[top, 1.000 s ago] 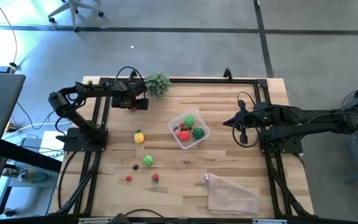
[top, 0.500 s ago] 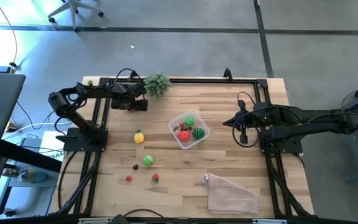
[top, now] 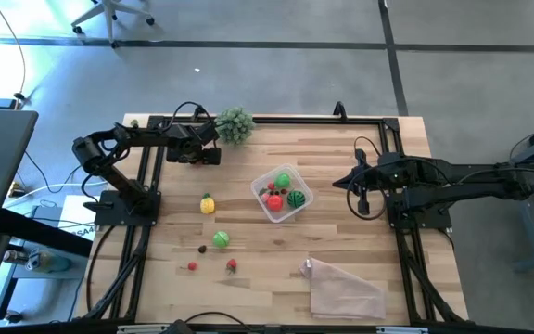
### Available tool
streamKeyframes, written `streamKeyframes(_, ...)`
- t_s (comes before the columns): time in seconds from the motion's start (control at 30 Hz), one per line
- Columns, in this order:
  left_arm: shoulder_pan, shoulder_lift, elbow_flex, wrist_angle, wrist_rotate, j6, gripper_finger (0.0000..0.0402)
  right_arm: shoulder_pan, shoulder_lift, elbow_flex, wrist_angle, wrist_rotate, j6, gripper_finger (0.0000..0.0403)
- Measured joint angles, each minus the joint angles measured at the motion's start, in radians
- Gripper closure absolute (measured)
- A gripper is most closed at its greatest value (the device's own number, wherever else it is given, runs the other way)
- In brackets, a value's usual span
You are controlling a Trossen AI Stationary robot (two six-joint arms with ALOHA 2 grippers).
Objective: Pick and placing Produce into tupperware
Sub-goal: Put the red strawberry into the transparent bin
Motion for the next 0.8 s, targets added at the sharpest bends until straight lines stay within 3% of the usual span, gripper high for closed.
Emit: streamKeyframes(0.8, 0.0, 0.0, 0.0, -0.003, 0.022, -0.002, 0.0205, 0.0, 0.0, 0.0, 0.0, 0.0, 0.0, 0.0402)
